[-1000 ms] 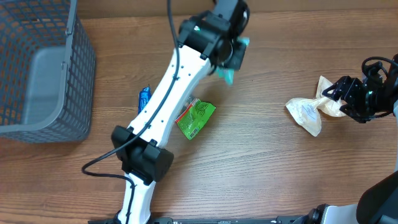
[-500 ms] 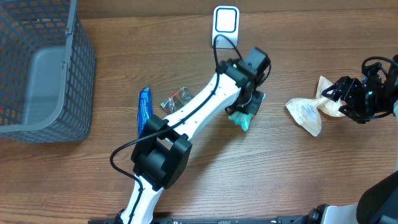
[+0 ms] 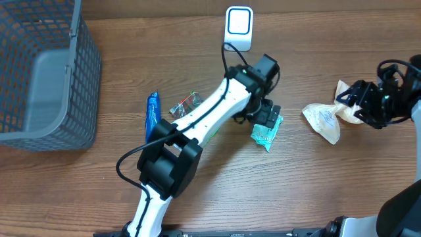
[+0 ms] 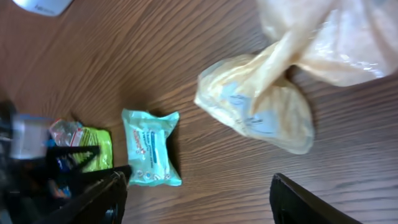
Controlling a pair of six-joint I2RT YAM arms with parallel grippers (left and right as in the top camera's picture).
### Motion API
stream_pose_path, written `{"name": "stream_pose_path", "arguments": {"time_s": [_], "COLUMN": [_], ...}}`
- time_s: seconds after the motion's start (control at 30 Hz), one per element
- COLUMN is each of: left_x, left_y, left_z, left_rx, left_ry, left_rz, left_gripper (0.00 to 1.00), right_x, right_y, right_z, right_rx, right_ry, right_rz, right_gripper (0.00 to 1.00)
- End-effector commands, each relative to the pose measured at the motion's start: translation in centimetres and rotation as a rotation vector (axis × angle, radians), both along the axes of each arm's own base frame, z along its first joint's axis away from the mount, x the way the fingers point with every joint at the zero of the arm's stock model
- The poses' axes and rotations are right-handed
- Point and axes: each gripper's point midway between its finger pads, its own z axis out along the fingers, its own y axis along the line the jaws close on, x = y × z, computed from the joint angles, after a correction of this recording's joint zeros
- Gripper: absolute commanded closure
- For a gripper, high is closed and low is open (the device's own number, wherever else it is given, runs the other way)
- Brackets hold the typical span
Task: Scan the item barcode
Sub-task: 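Lower the wipes pack to the table centre, release, retract left arm, then move the right gripper down onto the wipes pack and grasp it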
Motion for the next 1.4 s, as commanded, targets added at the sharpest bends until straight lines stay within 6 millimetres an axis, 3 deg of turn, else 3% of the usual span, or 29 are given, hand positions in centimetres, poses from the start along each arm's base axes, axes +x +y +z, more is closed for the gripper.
{"name": "stream_pose_path", "arguments": {"time_s": [0.0, 0.17, 0.23, 0.37, 0.57, 0.73, 1.0, 1.2, 1.37], "left_x": [4.5, 8.2, 9.0, 9.9, 10.4, 9.7, 9.5, 9.6, 9.6], "left_y": [1.5, 7.4, 9.8, 13.7, 17.5, 18.6, 19.0, 18.9, 19.3], "left_z": [6.5, 15.7, 18.4, 21.4, 21.1, 20.3, 20.1, 20.1, 20.0], "left_rx": [-0.086, -0.139, -0.157, -0.165, -0.135, -0.085, -0.06, -0.059, -0.039], "left_ry": [-0.11, -0.232, -0.276, -0.33, -0.306, -0.276, -0.271, -0.275, -0.28], "left_rz": [0.078, 0.217, 0.267, 0.336, 0.407, 0.425, 0.43, 0.429, 0.432], "left_gripper": [0.02, 0.0, 0.0, 0.0, 0.0, 0.0, 0.0, 0.0, 0.0], "right_x": [0.0, 0.6, 0.9, 1.3, 0.6, -0.3, -1.0, -0.5, 0.2], "right_y": [2.4, 6.9, 8.3, 11.1, 15.7, 18.0, 17.3, 17.5, 17.6], "right_z": [0.2, 0.2, 0.0, -1.3, -4.8, -8.5, -11.9, -13.1, -13.6], "right_rx": [0.013, 0.012, -0.014, -0.111, -0.184, -0.21, -0.281, -0.285, -0.3], "right_ry": [-0.012, 0.001, 0.017, 0.059, 0.142, 0.237, 0.337, 0.335, 0.308], "right_rz": [0.076, 0.131, 0.114, 0.068, 0.138, 0.193, 0.18, 0.185, 0.192], "right_gripper": [0.28, 0.28, 0.28, 0.27, 0.18, 0.16, 0.14, 0.26, 0.28]}}
